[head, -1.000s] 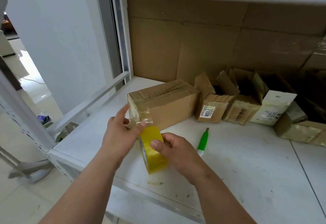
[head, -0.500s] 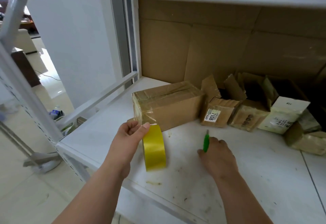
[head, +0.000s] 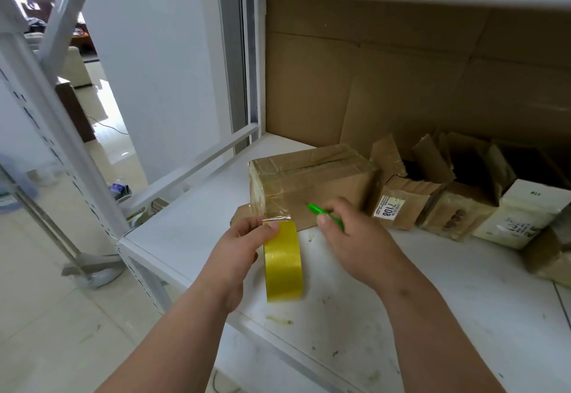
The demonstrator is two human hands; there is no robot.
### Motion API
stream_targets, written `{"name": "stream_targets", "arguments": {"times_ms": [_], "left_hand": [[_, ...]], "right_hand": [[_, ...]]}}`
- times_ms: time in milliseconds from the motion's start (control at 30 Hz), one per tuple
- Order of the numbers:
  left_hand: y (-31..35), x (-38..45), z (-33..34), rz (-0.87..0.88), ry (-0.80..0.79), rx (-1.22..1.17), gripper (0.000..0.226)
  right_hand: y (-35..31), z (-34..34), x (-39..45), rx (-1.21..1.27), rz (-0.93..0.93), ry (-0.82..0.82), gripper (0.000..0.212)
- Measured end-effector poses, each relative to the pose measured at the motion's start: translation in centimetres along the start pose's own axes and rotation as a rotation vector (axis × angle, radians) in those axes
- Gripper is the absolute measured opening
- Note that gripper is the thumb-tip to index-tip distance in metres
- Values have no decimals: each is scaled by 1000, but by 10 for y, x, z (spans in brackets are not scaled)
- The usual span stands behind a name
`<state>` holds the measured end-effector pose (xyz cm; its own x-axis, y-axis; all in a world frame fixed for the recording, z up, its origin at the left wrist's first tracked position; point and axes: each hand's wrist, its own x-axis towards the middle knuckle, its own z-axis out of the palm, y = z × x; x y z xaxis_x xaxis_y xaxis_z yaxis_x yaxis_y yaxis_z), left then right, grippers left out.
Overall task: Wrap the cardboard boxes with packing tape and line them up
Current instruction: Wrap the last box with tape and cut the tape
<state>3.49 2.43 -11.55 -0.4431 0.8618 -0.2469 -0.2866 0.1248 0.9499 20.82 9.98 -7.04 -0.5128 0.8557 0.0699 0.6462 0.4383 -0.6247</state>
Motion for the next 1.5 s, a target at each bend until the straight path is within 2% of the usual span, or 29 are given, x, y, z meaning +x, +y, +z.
{"name": "stream_targets", "arguments": {"times_ms": [167,533,633,833,1033,1167,1300,1367,1500], "left_hand": [[1,-3,1,1,-14,-8,7],[-2,-3,2,16,1,15,22],[-2,-1,3,16,14,15,18],[-2,0,5,39,-5,29,43],[-2,4,2,48,-7,82,53],[-3,4,1,41,-30,90,46],[-3,6,0,26,-34,76,35],[-3,6,1,19,-33,70,31],[-3,5,1,15,-42,61,30]], "right_hand": [[-18,7,16,-273,-129,-16,21],[-42,13,34,-518,-148,-2,28],[-45,14,36,-533,-151,-3,29],[-45,17,42,-545,-131,-21,28],[-23,8,46,-580,-51,13,27],[8,6,44,-537,82,-7,27],[34,19,31,-514,226,-125,31],[42,28,26,-543,257,-156,33],[47,32,26,-604,251,-117,33]]}}
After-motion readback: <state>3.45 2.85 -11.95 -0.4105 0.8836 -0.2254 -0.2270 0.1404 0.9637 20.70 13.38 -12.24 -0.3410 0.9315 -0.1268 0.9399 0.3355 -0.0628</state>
